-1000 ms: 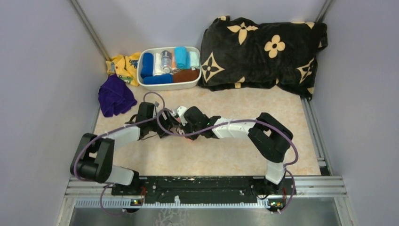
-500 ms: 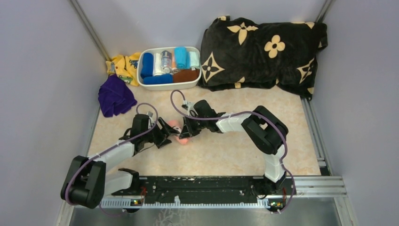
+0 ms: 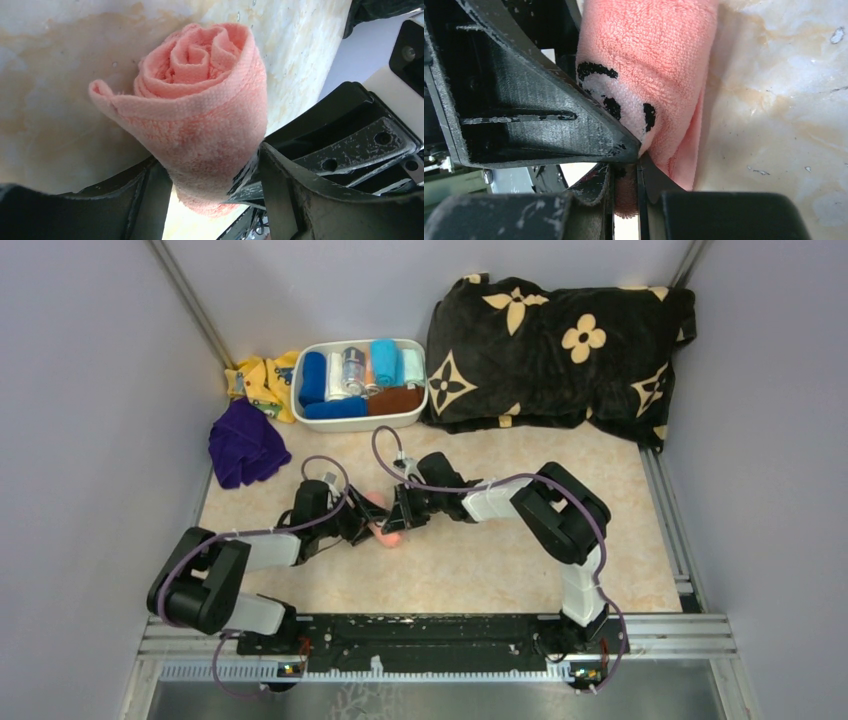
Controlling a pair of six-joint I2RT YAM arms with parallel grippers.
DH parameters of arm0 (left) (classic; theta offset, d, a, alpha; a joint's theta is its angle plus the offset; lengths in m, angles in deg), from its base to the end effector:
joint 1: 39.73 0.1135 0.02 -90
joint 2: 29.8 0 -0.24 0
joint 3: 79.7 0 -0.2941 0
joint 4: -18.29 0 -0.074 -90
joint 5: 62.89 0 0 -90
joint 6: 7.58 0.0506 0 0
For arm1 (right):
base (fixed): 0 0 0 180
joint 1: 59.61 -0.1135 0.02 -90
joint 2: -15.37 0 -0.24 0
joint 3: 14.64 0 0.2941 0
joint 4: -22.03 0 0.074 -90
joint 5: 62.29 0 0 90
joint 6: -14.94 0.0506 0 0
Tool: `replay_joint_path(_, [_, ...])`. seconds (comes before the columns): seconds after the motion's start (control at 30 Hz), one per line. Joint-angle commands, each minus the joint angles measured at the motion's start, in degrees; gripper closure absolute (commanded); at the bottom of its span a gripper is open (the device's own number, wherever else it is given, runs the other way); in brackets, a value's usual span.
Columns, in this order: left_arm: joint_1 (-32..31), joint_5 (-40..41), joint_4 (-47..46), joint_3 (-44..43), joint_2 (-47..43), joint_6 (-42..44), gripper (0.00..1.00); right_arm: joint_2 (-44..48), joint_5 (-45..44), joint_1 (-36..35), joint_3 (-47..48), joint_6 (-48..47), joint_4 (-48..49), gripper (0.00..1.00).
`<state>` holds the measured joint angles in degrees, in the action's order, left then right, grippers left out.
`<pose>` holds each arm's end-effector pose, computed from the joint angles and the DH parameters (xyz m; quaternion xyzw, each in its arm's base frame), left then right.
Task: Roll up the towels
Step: Roll the towel at the center of the board.
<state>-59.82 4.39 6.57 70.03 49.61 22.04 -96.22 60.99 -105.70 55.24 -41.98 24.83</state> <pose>0.2414 -0.1091 0.0537 -0.2208 0.8553 -0.4153 0.2174 0.2701 0.3207 0.0679 -0.2206 0.8449 0.4624 0.1538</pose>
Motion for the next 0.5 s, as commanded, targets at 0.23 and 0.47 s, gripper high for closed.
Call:
replay_joint_path(0.23, [-2.3, -2.2, -5.8, 2.9, 7.5, -1.2, 0.40, -2.9, -5.2, -5.3, 1.1, -3.1, -2.9, 1.00])
replay_joint_path(0.47, [0.7, -4.7, -6.4, 1.2, 7.9, 3.5, 0.69, 0.8, -8.0, -5.9, 4.4, -5.9, -9.3, 0.86])
